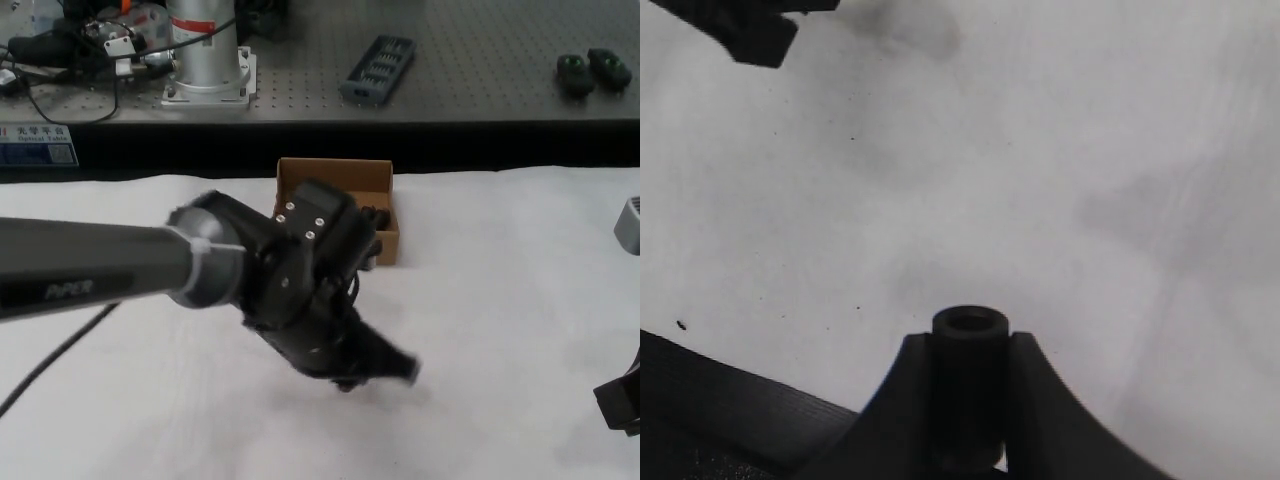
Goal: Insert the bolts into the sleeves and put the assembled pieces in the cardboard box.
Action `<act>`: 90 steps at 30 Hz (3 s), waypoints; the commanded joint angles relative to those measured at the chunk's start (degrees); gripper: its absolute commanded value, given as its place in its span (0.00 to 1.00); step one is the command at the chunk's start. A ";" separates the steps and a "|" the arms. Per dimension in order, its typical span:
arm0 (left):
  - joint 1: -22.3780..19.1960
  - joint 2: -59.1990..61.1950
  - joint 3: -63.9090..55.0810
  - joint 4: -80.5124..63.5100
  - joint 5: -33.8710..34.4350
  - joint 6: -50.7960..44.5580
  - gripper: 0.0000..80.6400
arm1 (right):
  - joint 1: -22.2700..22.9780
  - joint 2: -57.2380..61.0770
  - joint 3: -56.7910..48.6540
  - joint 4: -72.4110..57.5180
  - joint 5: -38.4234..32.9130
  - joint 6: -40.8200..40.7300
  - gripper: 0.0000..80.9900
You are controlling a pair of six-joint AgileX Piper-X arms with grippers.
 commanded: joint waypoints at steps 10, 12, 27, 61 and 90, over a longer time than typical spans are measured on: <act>4.32 -1.19 -0.17 22.41 -0.86 79.85 0.01 | -0.28 -0.48 -0.18 -0.05 -0.37 -2.19 0.03; 5.45 -1.19 -0.17 22.74 -0.86 85.73 0.01 | -0.28 -0.48 -0.18 -0.05 -0.37 -4.23 0.03; 11.40 -1.19 -0.17 22.32 6.70 145.92 0.06 | -0.11 -0.48 -0.18 -5.35 -0.37 -10.69 0.03; 8.57 -18.30 -0.06 21.66 8.14 -8.87 0.56 | -0.11 -0.48 -0.18 -0.17 -0.37 -5.13 0.03; 3.47 -8.38 16.59 -1.64 -2.13 -60.04 0.55 | -0.11 -0.48 -0.18 -0.37 -0.37 -0.81 0.03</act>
